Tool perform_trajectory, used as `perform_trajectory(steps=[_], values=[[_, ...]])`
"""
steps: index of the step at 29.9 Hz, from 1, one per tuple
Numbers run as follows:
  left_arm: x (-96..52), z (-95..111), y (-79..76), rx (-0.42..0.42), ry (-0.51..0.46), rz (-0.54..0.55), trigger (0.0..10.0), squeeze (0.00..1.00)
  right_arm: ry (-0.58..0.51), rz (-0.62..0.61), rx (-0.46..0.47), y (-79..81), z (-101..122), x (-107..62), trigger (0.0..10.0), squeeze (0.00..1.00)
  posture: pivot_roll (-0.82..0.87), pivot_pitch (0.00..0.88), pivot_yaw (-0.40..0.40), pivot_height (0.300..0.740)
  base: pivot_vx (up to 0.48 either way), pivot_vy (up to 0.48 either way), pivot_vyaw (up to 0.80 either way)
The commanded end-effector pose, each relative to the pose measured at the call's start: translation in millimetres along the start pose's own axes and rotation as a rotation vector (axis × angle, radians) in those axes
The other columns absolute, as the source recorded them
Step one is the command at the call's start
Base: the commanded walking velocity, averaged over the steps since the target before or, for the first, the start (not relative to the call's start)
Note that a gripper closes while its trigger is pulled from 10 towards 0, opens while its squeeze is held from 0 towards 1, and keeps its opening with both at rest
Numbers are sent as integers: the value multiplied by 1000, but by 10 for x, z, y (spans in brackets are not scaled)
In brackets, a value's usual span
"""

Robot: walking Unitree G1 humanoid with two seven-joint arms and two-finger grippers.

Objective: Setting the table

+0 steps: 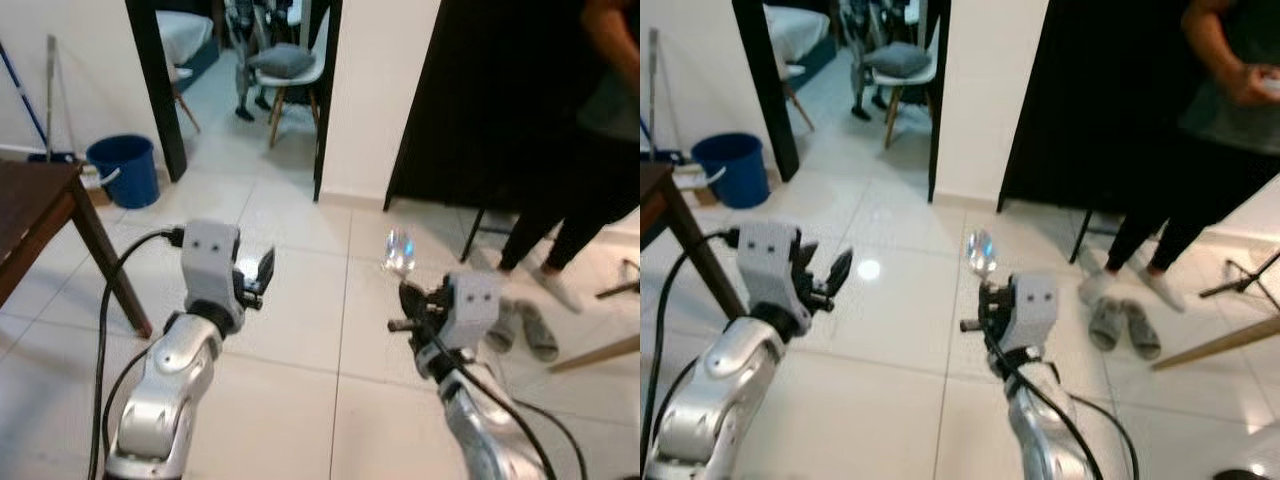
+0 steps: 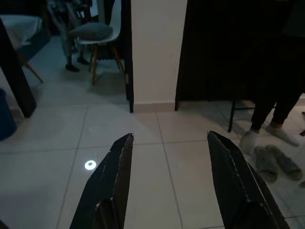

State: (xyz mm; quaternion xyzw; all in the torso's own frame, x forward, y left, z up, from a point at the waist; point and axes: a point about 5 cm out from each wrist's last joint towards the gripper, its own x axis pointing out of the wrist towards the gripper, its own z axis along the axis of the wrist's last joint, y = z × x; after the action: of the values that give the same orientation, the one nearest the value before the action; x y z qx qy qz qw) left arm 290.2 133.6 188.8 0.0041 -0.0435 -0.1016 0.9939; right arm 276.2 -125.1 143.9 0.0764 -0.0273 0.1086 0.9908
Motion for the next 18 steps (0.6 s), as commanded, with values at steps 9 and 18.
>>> perform_trajectory(steps=[9,18], values=[[-10,-60,0,-7,29,-1,10000,0,18,-6,-1,-21,-39,-26,10000,0,-14,0,49,740,0,0,-800],[-5,-62,-2,-5,31,-3,10000,0,18,-5,-3,-22,-40,-23,10000,0,-13,0,50,740,0,0,-800]])
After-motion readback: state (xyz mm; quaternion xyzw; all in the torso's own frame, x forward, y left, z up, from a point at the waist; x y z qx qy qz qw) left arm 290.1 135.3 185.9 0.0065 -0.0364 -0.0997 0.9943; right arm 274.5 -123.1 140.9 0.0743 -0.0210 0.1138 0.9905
